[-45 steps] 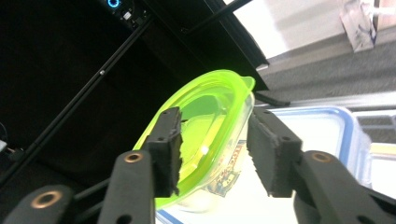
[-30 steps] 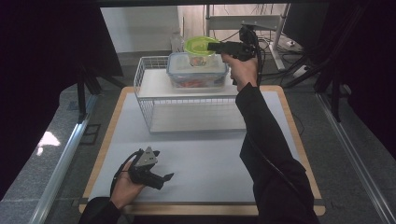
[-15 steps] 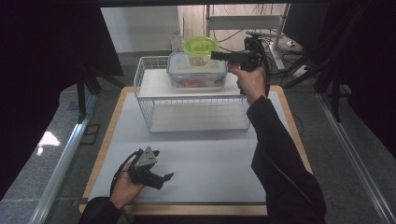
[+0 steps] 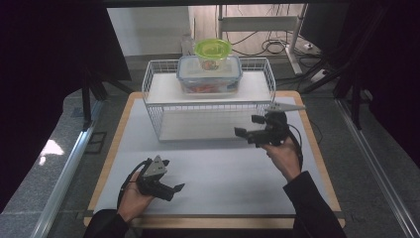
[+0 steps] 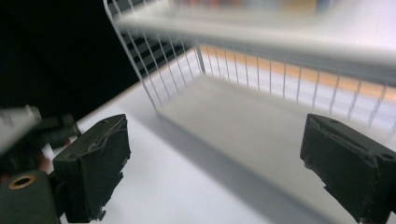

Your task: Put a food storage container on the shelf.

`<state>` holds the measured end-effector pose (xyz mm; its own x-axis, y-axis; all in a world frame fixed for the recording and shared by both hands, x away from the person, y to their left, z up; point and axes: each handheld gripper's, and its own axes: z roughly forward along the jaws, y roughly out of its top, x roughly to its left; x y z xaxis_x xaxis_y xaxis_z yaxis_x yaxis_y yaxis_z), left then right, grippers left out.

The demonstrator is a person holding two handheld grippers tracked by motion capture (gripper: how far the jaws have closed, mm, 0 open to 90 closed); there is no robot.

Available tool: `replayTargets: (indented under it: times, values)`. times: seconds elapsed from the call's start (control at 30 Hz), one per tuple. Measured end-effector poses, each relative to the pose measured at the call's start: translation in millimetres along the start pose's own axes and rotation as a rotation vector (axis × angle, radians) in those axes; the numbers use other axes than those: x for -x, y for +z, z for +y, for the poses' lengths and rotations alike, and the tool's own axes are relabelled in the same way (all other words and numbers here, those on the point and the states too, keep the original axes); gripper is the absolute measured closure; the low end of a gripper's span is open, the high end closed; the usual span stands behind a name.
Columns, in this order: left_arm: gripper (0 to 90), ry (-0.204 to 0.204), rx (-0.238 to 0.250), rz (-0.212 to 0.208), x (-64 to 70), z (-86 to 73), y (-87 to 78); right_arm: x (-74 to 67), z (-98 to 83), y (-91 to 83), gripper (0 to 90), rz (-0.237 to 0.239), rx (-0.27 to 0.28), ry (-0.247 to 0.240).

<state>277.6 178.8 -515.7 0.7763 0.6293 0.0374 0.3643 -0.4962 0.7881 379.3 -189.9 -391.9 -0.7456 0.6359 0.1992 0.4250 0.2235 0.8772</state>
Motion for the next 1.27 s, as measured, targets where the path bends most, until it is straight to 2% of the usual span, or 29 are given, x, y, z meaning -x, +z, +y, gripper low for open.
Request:
replayTargets:
  times: [0.2,0.3,0.47,0.87,1.07,1.27]
  values:
    - [2.7,-0.008,0.004,-0.002,-0.9,-0.5,0.1,-2.1,-42.7,-8.0,5.8,-0.041,-0.033,-0.036]
    - [2.6,-0.011,0.005,-0.003,-0.7,-0.7,-0.1,-4.0,-60.0,-10.4,4.3,-0.067,-0.06,-0.07]
    - [2.6,-0.01,0.002,-0.002,-0.7,-1.1,0.6,-6.1,-81.4,-10.8,2.1,-0.093,-0.087,-0.098]
    - [2.7,-0.006,-0.02,-0.001,-0.4,-2.6,3.7,-8.9,-120.8,-8.5,0.5,-0.144,-0.206,-0.131]
    - [2.6,-0.007,-0.029,0.0,-0.6,-3.3,5.0,-4.1,-139.2,-7.8,0.5,-0.163,-0.289,-0.103]
    - [2.6,-0.008,-0.029,0.001,-0.9,-3.0,5.6,-2.2,-141.6,-6.1,0.5,-0.178,-0.313,-0.091]
